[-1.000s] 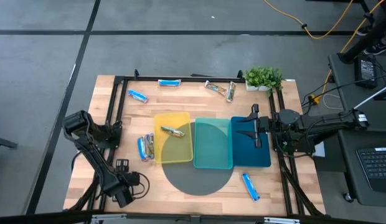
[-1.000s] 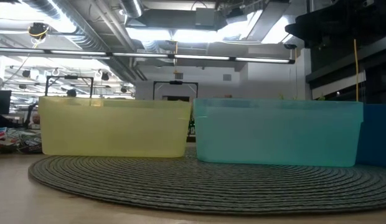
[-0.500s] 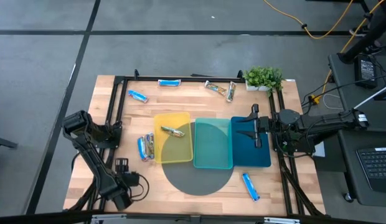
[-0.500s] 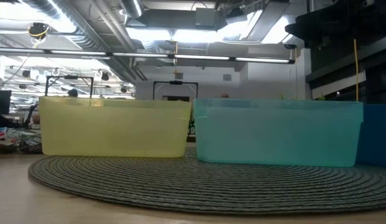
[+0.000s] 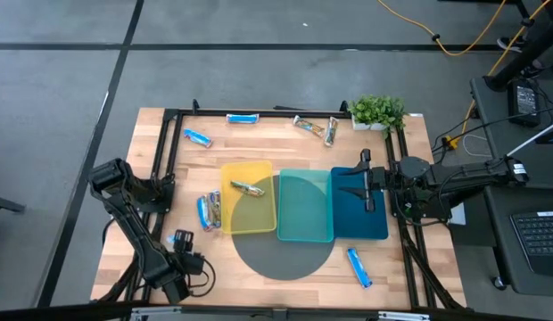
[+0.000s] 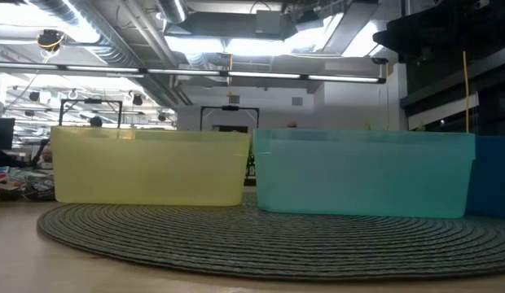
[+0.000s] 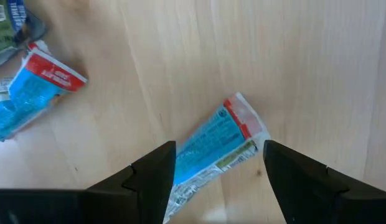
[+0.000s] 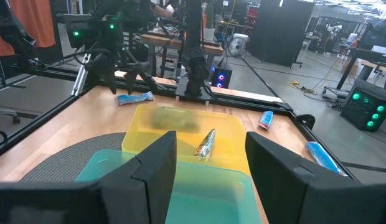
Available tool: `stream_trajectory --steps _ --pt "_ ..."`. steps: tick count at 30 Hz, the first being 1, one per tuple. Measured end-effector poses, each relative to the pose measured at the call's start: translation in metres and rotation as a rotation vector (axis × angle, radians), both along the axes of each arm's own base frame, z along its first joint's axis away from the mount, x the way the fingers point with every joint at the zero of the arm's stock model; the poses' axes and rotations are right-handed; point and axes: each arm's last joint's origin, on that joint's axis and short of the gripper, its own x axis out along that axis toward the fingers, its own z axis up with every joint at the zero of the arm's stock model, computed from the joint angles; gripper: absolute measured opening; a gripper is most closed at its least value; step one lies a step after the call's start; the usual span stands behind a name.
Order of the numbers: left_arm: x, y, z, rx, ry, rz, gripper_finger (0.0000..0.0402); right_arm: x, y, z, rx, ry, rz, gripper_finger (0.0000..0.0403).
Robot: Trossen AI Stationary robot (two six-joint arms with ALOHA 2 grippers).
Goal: Pick and place Granola Bars by type
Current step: Put the red granola bar into the green bin
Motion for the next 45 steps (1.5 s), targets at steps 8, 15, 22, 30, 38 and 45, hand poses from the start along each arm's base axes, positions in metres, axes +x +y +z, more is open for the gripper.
stream_trajectory --steps 8,15,22,30,38,45 --pt "0.002 -0.004 -0.002 -0.038 -0.013 -0.014 0.0235 0.0 0.0 0.0 0.0 0.0 0.0 0.0195" --pt "0.004 -0.008 -0.021 0.0 0.063 -0.059 0.0235 0.0 0.0 0.0 0.0 0.0 0.0 0.0195" --pt "0.005 -0.01 -0.03 0.023 0.087 -0.061 0.022 0.0 0.0 0.0 0.0 0.0 0.0 0.0195" --pt "0.005 -0.008 -0.029 0.026 0.075 -0.02 0.0136 0.0 0.0 0.001 0.001 -0.011 0.0 0.0195" --pt "0.005 -0.008 -0.028 0.027 0.074 -0.017 0.0066 0.0 0.0 0.001 0.0 -0.011 0.0 0.0195" --pt "0.014 -0.007 -0.024 0.009 0.069 0.005 0.006 0.0 0.0 0.002 0.001 -0.024 0.0 0.0195"
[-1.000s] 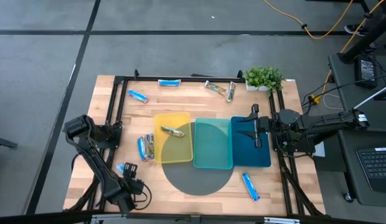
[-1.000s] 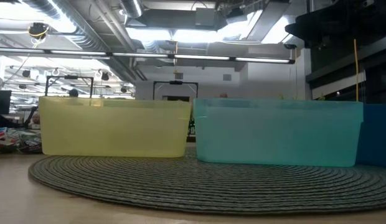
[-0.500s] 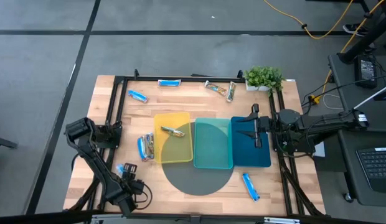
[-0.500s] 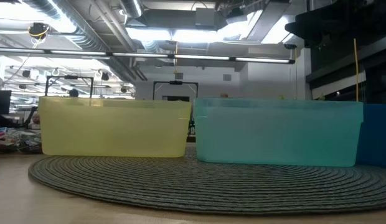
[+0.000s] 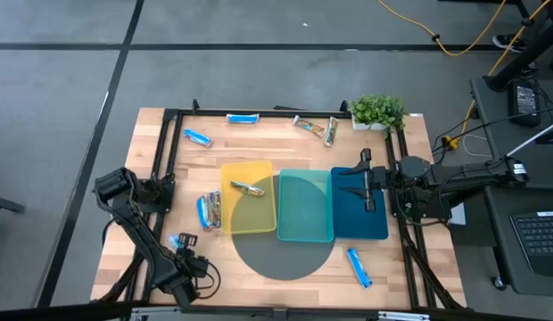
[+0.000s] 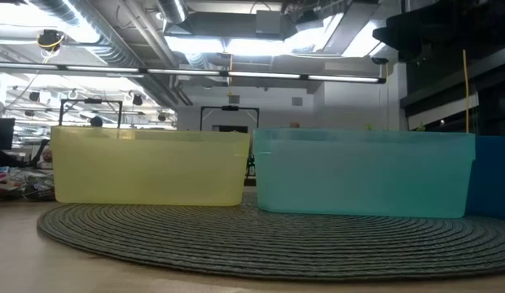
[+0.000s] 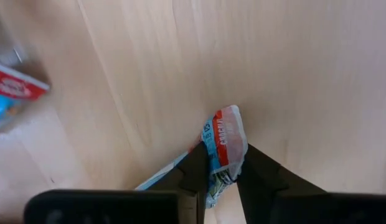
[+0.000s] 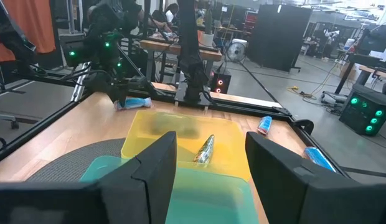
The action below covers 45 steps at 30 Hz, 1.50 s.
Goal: Pick and place Granola Bars by type
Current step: Put the red granola bar into the green bin
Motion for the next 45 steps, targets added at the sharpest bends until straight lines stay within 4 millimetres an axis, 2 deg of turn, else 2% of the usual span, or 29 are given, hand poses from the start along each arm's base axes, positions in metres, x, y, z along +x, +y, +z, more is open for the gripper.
stream_trajectory --steps 6,12,20,25,29,35,40,45 --pt "0.02 -0.002 0.023 0.009 -0.056 -0.022 0.0058 0.0 0.0 0.0 0.001 -0.002 0.0 0.0195" --pt "0.046 -0.001 0.065 0.098 -0.193 -0.052 0.0058 0.0 0.0 0.0 -0.002 -0.004 0.0 0.0195" --pt "0.079 0.005 0.123 0.212 -0.459 -0.072 0.0057 0.001 0.0 -0.001 -0.004 0.004 0.001 0.0195" --pt "0.095 0.01 0.151 0.28 -0.625 -0.068 0.0057 0.006 0.0 -0.006 -0.014 0.042 0.001 0.0195" --pt "0.105 0.017 0.169 0.321 -0.691 -0.08 0.0057 0.012 0.001 -0.01 -0.061 0.066 0.004 0.0195" --pt "0.125 0.026 0.184 0.325 -0.757 -0.109 0.0057 0.026 0.002 -0.009 -0.08 0.008 0.003 0.0195" --pt "0.141 0.034 0.187 0.326 -0.791 -0.139 0.0057 0.038 0.003 -0.005 -0.109 -0.087 -0.001 0.0198" --pt "0.154 0.042 0.191 0.329 -0.829 -0.131 0.0057 0.054 0.004 -0.003 -0.134 -0.086 -0.001 0.0242"
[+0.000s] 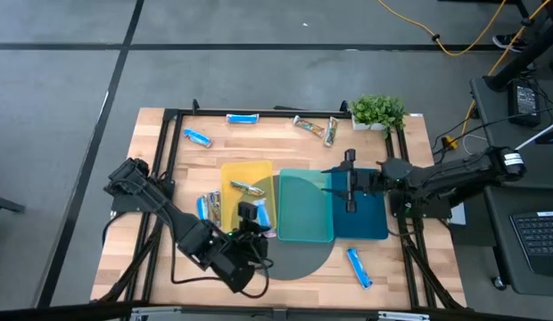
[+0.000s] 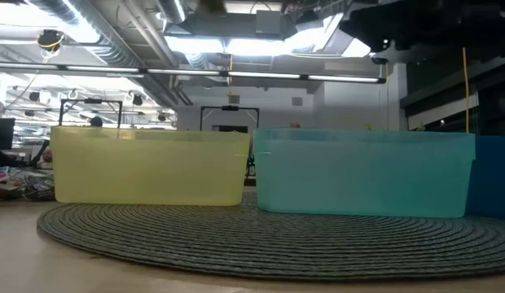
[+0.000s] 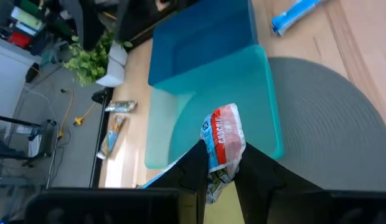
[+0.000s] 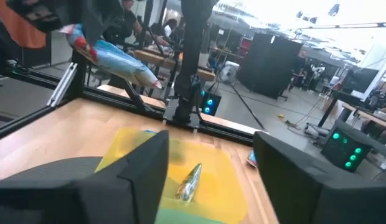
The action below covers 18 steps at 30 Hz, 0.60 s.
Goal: Pick and place Granola Bars by type
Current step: Put the red granola bar into the green bin
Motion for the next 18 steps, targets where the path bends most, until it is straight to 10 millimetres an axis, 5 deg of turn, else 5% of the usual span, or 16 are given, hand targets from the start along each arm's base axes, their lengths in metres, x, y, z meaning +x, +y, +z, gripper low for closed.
stream_trajectory --steps 9,18 --pt "0.021 0.008 0.012 -0.001 -0.126 -0.024 0.0057 0.059 0.008 0.004 -0.067 0.096 0.014 0.0345" --pt "0.025 0.01 0.022 -0.009 -0.192 -0.033 0.0058 0.117 0.024 0.006 -0.167 0.131 0.054 0.0355"
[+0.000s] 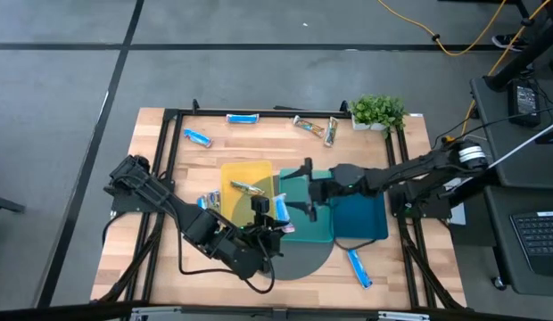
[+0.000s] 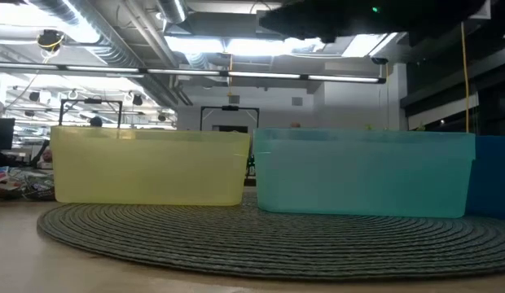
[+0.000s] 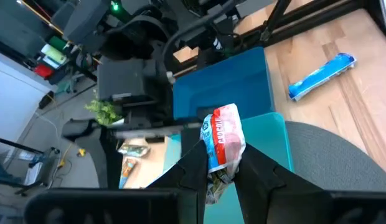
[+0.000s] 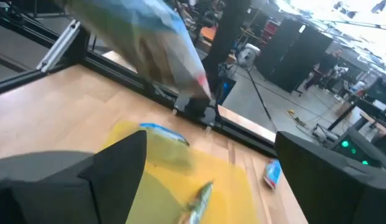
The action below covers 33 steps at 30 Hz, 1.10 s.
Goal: Pick and place Granola Bars by type
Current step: Put the red granola bar into the green bin
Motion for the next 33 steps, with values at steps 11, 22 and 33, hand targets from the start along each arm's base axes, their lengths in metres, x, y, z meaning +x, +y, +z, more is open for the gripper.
stream_trajectory --steps 11,22,33 --pt "-0.002 -0.003 0.0 -0.028 -0.006 -0.002 0.0058 0.016 0.007 0.007 -0.049 -0.022 0.018 0.0355" --pt "-0.001 -0.001 0.0 -0.031 -0.009 0.014 0.0058 0.014 0.027 0.012 -0.117 -0.062 0.17 0.0331" --pt "-0.002 -0.001 -0.001 -0.024 0.0 0.015 0.0058 0.015 0.033 0.019 -0.109 -0.079 0.186 0.0218"
